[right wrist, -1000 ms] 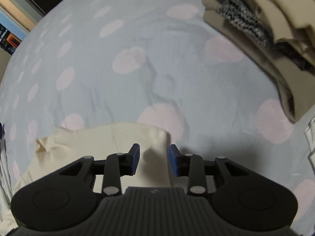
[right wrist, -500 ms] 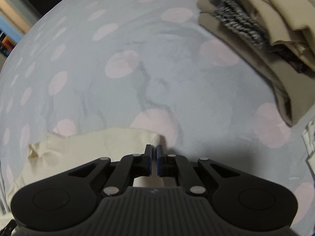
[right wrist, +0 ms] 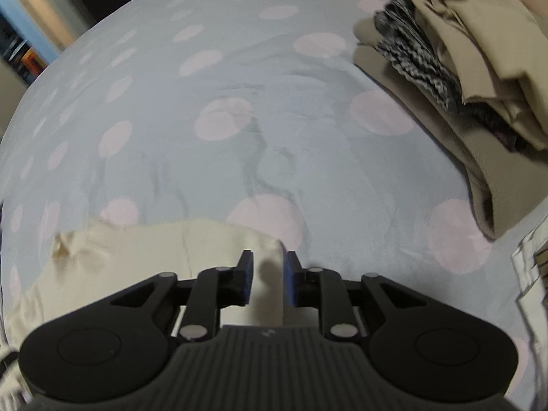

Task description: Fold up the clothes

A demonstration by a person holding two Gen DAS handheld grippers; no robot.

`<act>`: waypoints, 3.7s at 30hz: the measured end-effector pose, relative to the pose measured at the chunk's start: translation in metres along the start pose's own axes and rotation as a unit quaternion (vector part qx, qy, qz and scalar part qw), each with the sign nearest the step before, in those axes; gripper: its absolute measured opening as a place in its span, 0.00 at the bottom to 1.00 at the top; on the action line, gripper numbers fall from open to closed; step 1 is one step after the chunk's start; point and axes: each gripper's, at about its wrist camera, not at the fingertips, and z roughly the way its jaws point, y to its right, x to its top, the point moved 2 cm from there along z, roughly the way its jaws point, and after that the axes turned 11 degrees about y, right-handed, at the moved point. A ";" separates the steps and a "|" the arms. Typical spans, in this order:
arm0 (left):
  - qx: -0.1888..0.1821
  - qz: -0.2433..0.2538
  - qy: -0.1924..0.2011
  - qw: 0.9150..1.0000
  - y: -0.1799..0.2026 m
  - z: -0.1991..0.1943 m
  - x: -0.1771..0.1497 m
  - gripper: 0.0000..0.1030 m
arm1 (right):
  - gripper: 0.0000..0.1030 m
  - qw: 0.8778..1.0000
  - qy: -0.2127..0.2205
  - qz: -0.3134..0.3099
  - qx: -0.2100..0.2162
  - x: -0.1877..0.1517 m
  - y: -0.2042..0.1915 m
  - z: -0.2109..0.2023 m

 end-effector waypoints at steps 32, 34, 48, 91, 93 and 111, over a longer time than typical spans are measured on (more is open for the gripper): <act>0.026 0.037 -0.062 0.997 0.005 -0.003 -0.034 0.00 | 0.08 0.950 0.011 -0.309 0.027 -0.116 -0.010 -0.035; 0.026 0.036 -0.062 0.997 0.003 -0.002 -0.034 0.00 | 0.08 0.952 0.003 -0.305 0.027 -0.116 -0.004 -0.033; 0.039 0.014 -0.021 0.999 -0.033 -0.047 -0.019 0.15 | 0.32 0.967 -0.014 -0.254 0.015 -0.102 0.002 -0.055; 0.240 -0.316 0.148 0.906 -0.287 -0.165 -0.060 0.01 | 0.47 0.970 -0.001 -0.245 -0.015 -0.135 -0.071 -0.107; 0.235 -0.299 0.186 0.906 -0.273 -0.178 -0.047 0.01 | 0.47 0.967 0.004 -0.255 -0.014 -0.136 -0.074 -0.107; 0.021 -0.089 0.367 0.926 -0.045 -0.258 0.065 0.00 | 0.47 0.972 0.016 -0.233 -0.005 -0.124 -0.081 -0.122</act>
